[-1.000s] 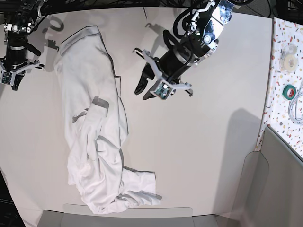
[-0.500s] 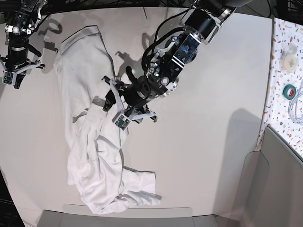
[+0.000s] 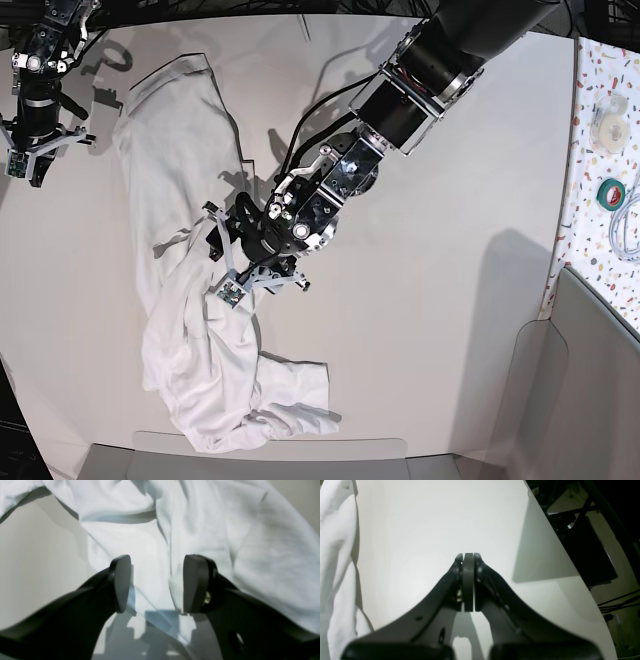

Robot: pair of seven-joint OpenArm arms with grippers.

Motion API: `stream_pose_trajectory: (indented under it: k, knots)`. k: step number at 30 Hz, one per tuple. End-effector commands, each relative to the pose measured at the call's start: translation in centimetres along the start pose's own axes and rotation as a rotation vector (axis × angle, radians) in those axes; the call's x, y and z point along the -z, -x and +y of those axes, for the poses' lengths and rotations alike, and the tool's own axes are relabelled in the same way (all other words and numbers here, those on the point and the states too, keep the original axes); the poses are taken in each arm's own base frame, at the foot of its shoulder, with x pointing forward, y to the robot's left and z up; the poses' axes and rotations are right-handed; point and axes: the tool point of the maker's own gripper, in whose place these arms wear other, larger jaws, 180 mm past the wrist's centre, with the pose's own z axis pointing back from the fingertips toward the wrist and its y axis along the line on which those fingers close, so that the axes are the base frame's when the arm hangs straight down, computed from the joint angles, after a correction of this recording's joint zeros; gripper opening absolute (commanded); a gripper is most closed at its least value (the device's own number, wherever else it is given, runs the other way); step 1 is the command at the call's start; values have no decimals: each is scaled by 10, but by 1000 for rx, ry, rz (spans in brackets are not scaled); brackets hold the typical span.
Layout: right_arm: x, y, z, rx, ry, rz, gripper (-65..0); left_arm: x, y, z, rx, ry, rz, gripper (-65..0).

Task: Layout the t-shirt on the table in an organized manner, then fold the t-shirt properly
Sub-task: 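Grasp the bunched white shirt fabric with the left gripper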

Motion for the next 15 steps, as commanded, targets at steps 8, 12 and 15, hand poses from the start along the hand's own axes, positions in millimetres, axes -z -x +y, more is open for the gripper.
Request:
stream_pose_trajectory:
  k: [8, 12, 15]
  knots:
    - [-1, -11, 0, 14, 11, -42, -650, 6, 1, -14, -17, 30, -42, -330]
    - [0, -11, 9, 11, -13, -43, -650, 2, -4, -20, -25, 42, -72, -479]
    - [0, -11, 10, 11, -14, -43, -650, -4, -4, -27, -42, 55, -87, -650]
